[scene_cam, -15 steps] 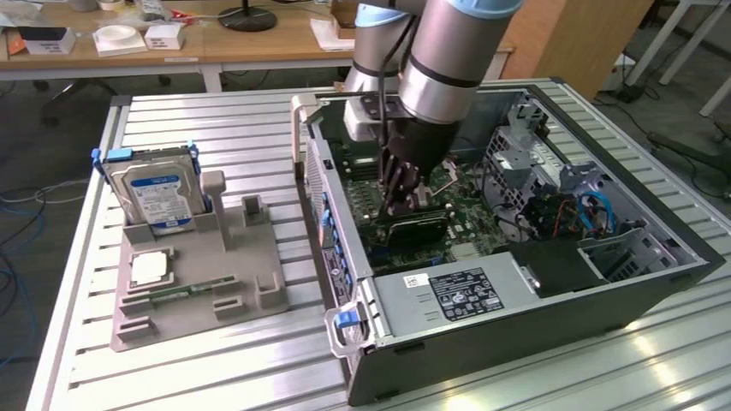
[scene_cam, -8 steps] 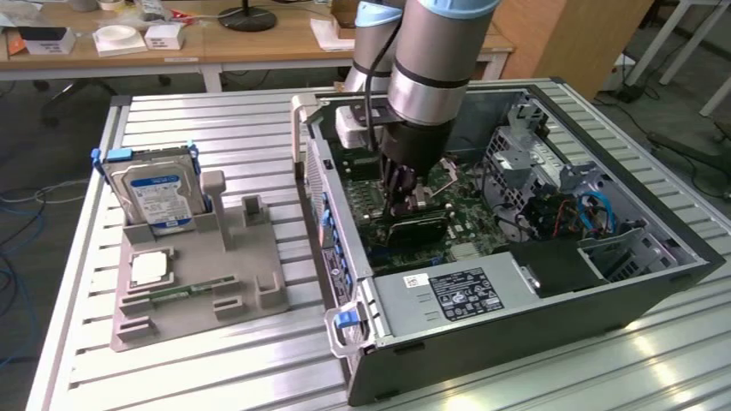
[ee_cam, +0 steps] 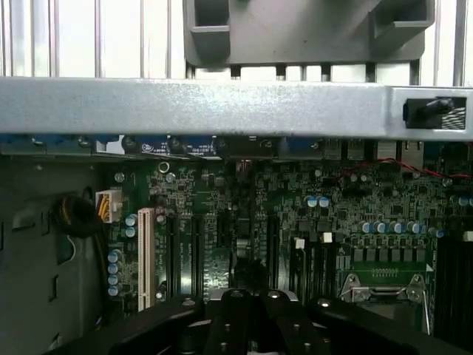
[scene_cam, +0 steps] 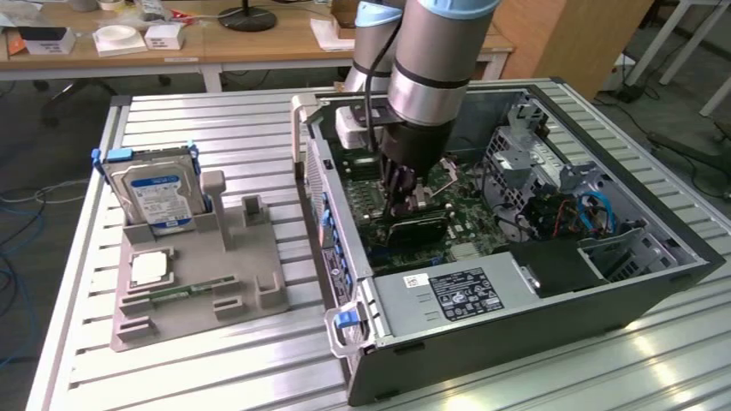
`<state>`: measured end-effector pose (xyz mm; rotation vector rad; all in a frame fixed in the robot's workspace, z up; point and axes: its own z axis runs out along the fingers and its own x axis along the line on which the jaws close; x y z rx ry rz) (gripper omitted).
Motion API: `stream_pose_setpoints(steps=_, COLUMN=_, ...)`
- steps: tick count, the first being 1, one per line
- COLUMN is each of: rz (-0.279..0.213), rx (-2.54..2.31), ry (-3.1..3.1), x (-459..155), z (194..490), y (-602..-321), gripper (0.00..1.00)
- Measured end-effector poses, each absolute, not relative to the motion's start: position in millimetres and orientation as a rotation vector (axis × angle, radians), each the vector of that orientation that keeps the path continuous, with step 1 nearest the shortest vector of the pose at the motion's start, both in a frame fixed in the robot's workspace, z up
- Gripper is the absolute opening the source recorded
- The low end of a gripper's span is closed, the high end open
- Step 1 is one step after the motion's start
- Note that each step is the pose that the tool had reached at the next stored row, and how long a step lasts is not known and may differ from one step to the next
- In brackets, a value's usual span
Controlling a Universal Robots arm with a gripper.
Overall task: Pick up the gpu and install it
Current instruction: 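Press down on the gpu until it lock into place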
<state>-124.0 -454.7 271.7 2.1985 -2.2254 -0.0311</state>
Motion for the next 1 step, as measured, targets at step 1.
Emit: stream_pose_setpoints(steps=1, rz=-0.031, rx=2.199, ry=-2.226, x=-124.0, z=271.7, y=-454.8, gripper=0.10)
